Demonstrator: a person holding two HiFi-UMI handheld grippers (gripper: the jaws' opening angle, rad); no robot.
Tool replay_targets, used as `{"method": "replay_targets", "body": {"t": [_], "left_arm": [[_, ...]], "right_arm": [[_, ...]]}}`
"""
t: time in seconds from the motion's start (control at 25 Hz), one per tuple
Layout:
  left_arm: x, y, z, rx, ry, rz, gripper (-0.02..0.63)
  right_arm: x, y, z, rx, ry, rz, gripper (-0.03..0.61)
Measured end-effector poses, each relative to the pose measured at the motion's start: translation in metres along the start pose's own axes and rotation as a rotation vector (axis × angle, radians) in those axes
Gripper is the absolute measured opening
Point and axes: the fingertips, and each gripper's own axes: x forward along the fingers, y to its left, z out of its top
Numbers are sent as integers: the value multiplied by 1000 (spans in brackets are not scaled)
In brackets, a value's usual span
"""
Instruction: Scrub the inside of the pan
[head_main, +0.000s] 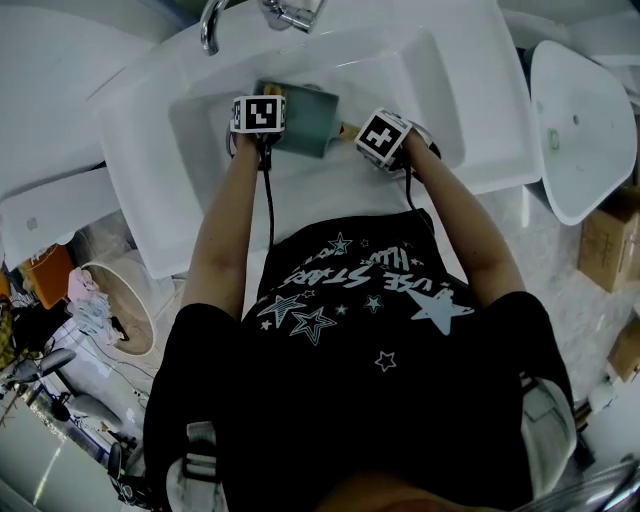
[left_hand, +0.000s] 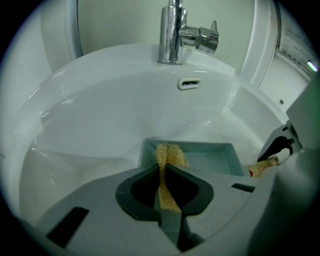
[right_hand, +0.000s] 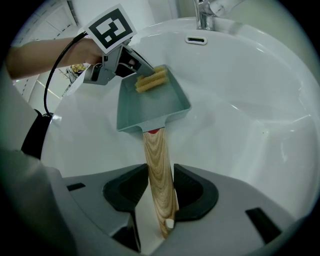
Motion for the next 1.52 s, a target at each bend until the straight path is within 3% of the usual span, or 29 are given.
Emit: {"method": "replay_targets", "body": {"t": [0.56,1.08,1.52], "left_arm": [[-52,8,-18,-158,-71,69,43],[-94,-47,-20,-375,-222,98,43],[-136,-96,-37,-513,-311,154,43]], "right_arm": [[-12,0,9,-31,-76,59,178],[-54,-33,-11,-178,-197,48,175],[-102,-26,-22,-289,-306,72,14]]}}
